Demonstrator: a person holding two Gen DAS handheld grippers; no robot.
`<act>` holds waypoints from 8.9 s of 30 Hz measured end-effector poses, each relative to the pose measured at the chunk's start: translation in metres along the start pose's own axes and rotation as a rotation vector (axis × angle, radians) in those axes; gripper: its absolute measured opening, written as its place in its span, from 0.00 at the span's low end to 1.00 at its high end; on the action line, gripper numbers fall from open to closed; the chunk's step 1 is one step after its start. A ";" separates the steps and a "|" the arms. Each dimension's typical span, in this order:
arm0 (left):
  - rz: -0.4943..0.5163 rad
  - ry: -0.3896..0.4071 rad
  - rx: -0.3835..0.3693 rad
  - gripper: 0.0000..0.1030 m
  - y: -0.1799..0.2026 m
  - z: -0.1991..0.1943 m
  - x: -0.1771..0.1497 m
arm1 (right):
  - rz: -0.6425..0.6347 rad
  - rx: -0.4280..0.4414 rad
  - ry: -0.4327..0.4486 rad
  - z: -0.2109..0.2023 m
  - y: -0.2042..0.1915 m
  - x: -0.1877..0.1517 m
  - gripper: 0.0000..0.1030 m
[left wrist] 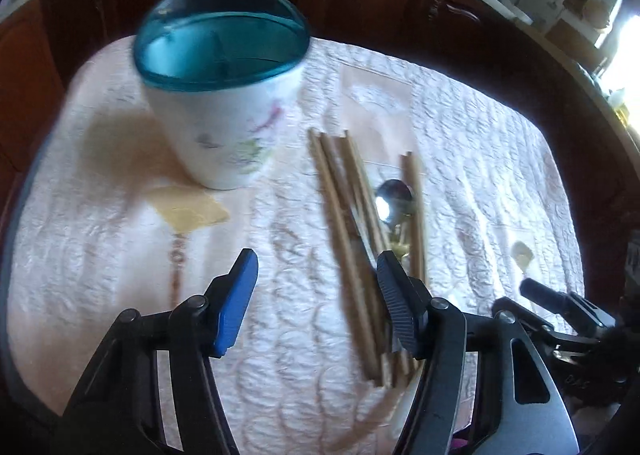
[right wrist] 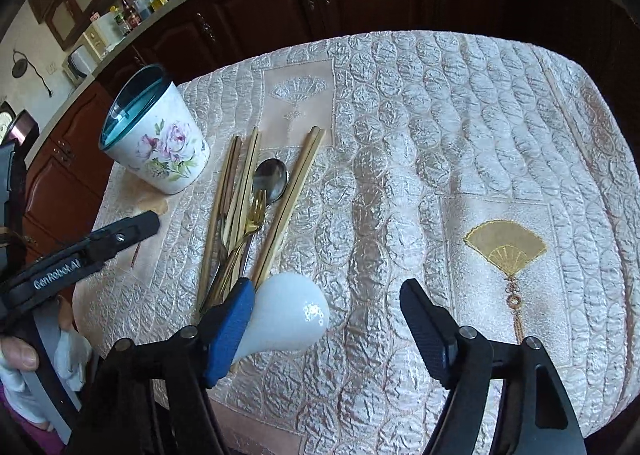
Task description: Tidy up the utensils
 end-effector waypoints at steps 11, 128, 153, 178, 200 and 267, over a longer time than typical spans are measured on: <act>0.019 -0.074 0.022 0.35 0.008 0.057 0.032 | -0.010 0.047 -0.019 0.016 -0.006 0.013 0.65; 0.063 0.377 0.070 0.09 -0.113 -0.179 0.140 | -0.296 0.416 0.354 -0.098 -0.243 0.197 0.06; 0.023 0.203 0.149 0.09 -0.140 -0.064 0.116 | -0.293 0.313 0.090 0.061 -0.254 0.185 0.07; 0.016 0.274 0.143 0.41 -0.111 -0.104 0.092 | -0.201 0.249 0.077 -0.002 -0.167 0.134 0.40; 0.103 0.141 0.008 0.51 -0.032 -0.059 0.030 | -0.053 0.096 -0.019 -0.007 -0.037 0.054 0.41; 0.205 -0.100 -0.019 0.04 -0.030 0.045 0.020 | 0.037 0.207 -0.054 0.026 0.016 0.074 0.01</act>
Point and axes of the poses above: each gripper's, at about its wrist camera, not at the fingertips, and z roughly the way its jaws point, y to its right, x to its top, the point moved 3 cm from there along z, roughly the way its jaws point, and after that the axes turned 15 degrees about z, right-handed, at the moved point
